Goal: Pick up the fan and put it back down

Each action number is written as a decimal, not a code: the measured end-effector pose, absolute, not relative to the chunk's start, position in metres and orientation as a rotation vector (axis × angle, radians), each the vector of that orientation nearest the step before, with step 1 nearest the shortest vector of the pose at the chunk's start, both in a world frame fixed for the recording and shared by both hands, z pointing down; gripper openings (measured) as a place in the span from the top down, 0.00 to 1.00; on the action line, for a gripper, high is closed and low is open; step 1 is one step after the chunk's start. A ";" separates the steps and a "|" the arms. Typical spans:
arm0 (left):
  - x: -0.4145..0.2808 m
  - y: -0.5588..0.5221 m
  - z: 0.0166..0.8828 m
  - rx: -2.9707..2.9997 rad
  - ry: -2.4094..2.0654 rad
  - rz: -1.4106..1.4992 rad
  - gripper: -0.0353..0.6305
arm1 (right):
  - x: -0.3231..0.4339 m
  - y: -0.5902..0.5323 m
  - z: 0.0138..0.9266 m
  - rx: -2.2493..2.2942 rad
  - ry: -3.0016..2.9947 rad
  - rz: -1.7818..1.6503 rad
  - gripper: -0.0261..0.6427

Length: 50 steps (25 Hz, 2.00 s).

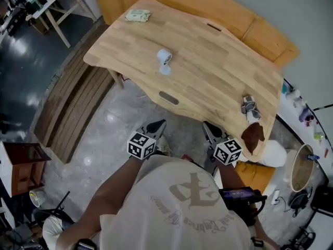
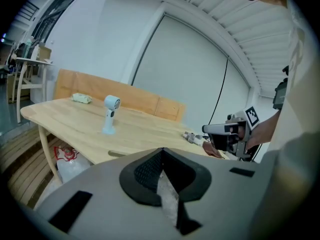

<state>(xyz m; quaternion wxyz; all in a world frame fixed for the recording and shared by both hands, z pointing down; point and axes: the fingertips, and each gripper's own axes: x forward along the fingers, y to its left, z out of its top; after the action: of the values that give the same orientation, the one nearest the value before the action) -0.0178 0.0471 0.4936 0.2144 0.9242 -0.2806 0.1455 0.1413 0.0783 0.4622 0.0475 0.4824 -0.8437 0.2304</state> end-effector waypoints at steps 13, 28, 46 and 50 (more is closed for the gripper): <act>-0.051 -0.021 0.489 2.562 -0.795 0.372 0.93 | 0.100 -0.010 0.449 1.415 -2.593 0.648 0.94; -0.089 -0.055 0.484 2.480 -0.964 0.347 0.93 | 0.058 -0.081 0.444 1.215 -2.679 0.605 0.94; -0.073 -0.108 0.481 2.401 -1.087 0.440 0.93 | 0.051 -0.154 0.472 0.976 -2.756 0.614 0.94; -0.069 -0.107 0.489 2.366 -1.120 0.456 0.93 | 0.051 -0.160 0.490 0.914 -2.745 0.648 0.94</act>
<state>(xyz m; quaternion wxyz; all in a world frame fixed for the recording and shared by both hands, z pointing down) -0.0689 -0.1069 0.4886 0.2397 0.8645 -0.4092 0.1666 0.0509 -0.1596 0.4898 0.0882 0.3069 -0.9223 0.2179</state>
